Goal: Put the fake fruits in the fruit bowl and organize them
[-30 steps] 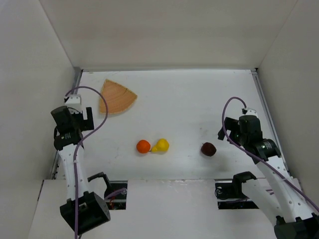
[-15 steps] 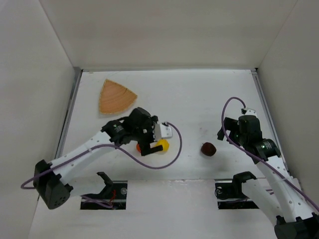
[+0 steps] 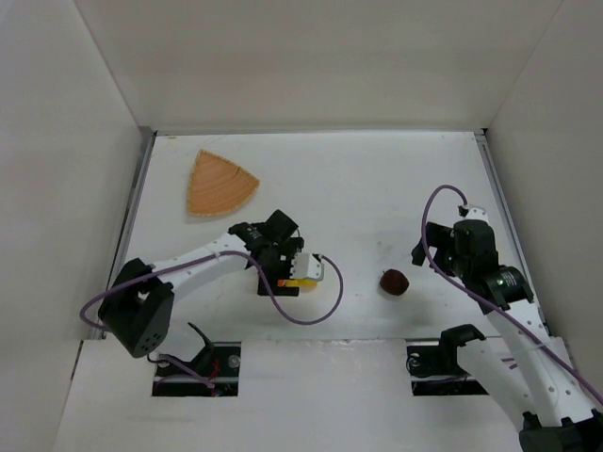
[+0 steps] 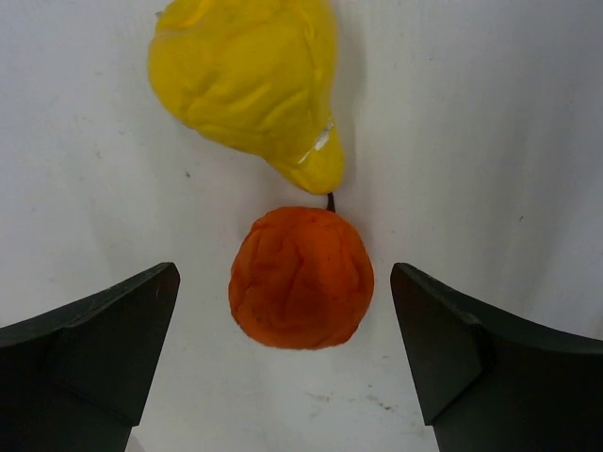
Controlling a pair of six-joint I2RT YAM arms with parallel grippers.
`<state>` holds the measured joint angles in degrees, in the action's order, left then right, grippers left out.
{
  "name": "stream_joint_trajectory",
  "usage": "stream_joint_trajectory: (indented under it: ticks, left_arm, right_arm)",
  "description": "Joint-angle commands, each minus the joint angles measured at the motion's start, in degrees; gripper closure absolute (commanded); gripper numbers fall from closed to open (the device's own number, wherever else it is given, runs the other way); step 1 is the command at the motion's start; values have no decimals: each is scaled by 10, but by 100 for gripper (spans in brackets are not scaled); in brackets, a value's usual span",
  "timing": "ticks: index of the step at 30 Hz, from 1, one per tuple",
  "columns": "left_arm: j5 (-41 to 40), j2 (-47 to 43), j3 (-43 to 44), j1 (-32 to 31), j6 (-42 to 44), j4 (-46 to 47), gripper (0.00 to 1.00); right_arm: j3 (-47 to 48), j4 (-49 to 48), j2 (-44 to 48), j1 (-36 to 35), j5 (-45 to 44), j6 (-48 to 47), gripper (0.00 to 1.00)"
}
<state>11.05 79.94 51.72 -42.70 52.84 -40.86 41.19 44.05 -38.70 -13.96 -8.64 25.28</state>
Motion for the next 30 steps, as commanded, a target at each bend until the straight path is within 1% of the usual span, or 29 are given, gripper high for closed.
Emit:
stream_joint_trajectory:
  ticks: [1, 2, 4, 6, 8, 11, 15, 16, 18, 20, 22, 25, 28, 30]
  left_arm:
    - [22, 45, 0, 11, 21, -1, 5]
    - [28, 59, 6, 16, 14, -7, 9]
    - [36, 81, 16, 28, 4, -21, 19]
    - [35, 97, 30, 38, -1, -35, 34]
    - [34, 96, 55, 55, -8, -56, 53]
    - [36, 72, 115, 99, -5, -106, 73]
    - [56, 54, 211, 190, 23, -145, 74]
    - [60, 55, 232, 216, 28, -138, 74]
    - [57, 71, 266, 265, 22, -94, 73]
    - [49, 96, 282, 311, 2, -13, 73]
    - [35, 130, 285, 348, -39, 100, 73]
    - [-22, 201, 293, 376, -113, 270, 72]
    - [-73, 279, 335, 391, -176, 371, 69]
    - [-78, 321, 368, 401, -214, 397, 65]
  right_arm:
    - [-1, -26, 7, -2, -9, 0, 0]
    - [-1, -25, 8, -2, -8, 0, 0]
    - [-1, -25, 9, -1, -8, 0, 0]
    - [-1, -25, 6, 3, -8, 0, 0]
    - [-1, -25, 0, 4, -8, 0, 0]
    - [-1, -25, -3, 1, -8, 0, 0]
    - [-1, -24, -8, -1, -9, 1, 0]
    - [-1, -24, -11, -2, -8, 1, 0]
    - [-1, -27, -25, -2, -5, 0, 0]
    - [-1, -33, -43, -2, -2, 1, 0]
    - [-4, -44, -57, -2, -1, 4, 0]
    - [-6, -55, -67, -8, -1, 14, 0]
    - [-7, -56, -67, -10, 1, 25, 0]
    - [-10, -56, -64, -10, 6, 30, 0]
